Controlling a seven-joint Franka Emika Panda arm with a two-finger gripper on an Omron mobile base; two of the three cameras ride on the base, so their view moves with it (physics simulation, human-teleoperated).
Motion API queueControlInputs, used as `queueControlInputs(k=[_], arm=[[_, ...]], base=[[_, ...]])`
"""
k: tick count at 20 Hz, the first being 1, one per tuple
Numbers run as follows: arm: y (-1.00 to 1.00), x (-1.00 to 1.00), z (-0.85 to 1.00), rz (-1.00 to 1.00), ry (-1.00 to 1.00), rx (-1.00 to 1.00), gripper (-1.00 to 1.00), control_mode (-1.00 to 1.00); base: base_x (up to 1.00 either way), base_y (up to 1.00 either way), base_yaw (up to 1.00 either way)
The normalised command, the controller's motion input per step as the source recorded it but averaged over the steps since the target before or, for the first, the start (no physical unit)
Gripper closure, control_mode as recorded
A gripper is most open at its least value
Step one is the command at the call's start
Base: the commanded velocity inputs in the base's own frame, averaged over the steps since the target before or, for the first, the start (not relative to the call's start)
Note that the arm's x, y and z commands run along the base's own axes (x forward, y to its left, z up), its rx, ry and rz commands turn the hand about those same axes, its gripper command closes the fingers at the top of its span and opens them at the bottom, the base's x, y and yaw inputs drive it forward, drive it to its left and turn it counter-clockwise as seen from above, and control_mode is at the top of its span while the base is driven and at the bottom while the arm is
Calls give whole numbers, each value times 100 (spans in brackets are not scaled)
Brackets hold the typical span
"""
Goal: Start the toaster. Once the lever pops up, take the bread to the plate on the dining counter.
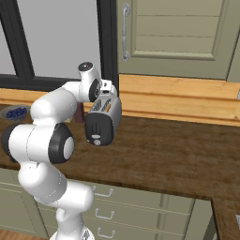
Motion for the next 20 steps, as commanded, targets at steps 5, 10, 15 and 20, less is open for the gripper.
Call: queueControlInputs(k=[5, 10, 15, 20], arm=[[0, 0, 0, 0, 0, 0, -100, -100], [0, 0, 0, 0, 0, 0, -100, -100], [0, 0, 0, 0, 0, 0, -100, -100], [0, 0, 0, 0, 0, 0, -100, -100]], base=[[0, 0, 0], [0, 0, 0], [0, 0, 0], [0, 0, 0]])
